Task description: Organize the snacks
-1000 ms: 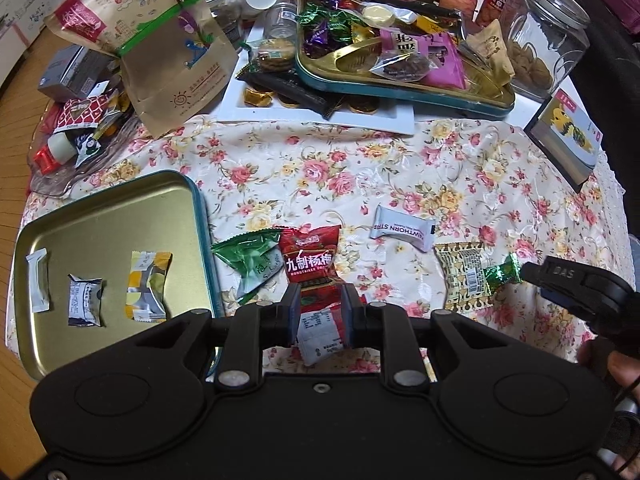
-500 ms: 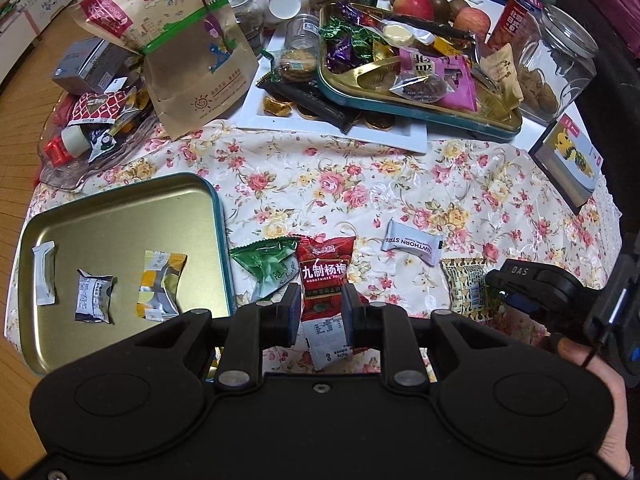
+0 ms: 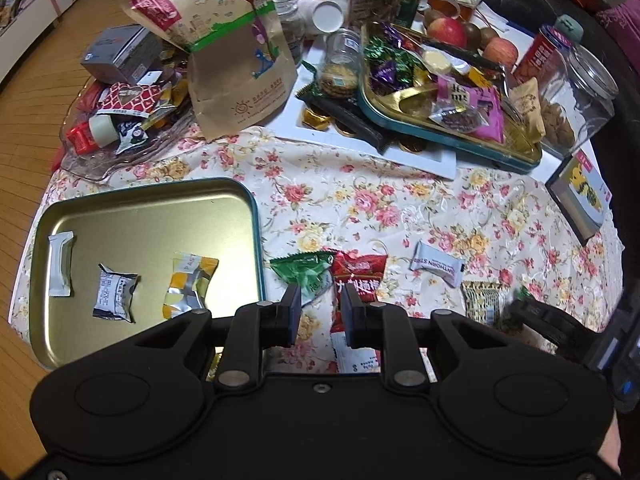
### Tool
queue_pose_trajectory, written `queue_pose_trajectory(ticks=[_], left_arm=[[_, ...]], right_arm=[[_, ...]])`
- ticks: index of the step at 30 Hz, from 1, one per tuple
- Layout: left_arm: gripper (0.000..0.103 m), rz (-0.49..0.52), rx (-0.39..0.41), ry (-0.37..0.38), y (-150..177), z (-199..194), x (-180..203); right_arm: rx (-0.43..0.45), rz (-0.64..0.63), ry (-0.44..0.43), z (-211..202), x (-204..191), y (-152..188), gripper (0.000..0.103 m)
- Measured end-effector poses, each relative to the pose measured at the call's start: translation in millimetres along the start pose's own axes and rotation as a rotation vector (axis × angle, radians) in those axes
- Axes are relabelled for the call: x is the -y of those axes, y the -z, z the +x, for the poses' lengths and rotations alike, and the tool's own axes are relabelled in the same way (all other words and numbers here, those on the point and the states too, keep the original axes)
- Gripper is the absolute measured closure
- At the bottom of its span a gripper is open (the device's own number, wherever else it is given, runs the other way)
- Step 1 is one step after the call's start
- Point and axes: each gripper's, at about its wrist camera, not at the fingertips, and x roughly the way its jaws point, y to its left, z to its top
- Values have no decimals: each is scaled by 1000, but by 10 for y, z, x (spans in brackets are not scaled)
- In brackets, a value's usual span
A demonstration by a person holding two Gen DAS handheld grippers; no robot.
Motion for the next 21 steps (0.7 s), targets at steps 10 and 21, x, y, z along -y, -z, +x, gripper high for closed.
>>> queue_pose_trajectory(ticks=[10, 21], left_arm=[[74, -32, 12, -9, -74, 77, -109], [74, 30, -56, 6, 25, 488, 282]], right_arm=[[95, -57, -165, -1003, 97, -249, 82], [62, -90, -238, -1247, 170, -179, 82]])
